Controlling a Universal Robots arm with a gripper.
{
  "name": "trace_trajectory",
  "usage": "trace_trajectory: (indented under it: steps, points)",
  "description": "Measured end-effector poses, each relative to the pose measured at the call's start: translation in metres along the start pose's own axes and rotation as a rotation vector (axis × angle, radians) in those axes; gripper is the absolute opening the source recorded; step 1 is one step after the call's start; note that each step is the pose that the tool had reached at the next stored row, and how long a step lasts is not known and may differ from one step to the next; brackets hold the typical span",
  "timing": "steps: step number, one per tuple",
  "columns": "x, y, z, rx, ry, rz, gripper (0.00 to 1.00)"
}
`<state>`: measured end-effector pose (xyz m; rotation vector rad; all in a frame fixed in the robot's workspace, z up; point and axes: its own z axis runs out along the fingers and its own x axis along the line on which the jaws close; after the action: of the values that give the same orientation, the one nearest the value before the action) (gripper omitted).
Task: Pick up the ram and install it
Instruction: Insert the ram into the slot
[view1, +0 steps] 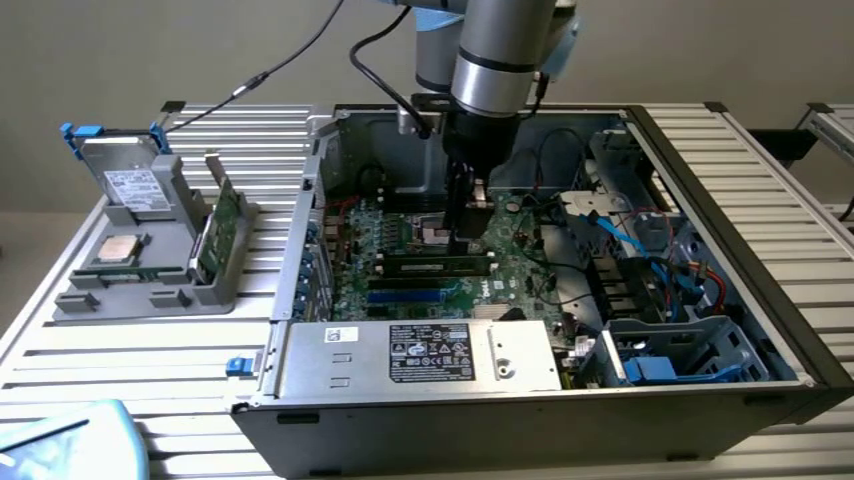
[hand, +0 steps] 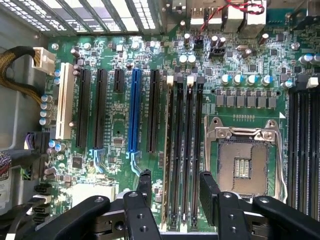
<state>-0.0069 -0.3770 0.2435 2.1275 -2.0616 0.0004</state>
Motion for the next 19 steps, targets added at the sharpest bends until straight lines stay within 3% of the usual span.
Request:
trace_trajectory:
  steps: [5,11,14,15,17,19]
  points:
    - [-0.001,0.0134,0.0004,0.0017,-0.0002,0.0,0.52]
    - [-0.001,0.0141,0.0005,0.0033,0.0001,0.0,0.5]
    - [-0.001,0.0142,0.0005,0.0035,0.0,0.0,0.31]
    - [-0.001,0.0142,0.0005,0.0035,0.0,0.0,0.31]
    - [-0.001,0.0142,0.0005,0.0035,0.0001,0.0,0.18]
    - [-0.001,0.0142,0.0005,0.0036,0.0,0.0,0.13]
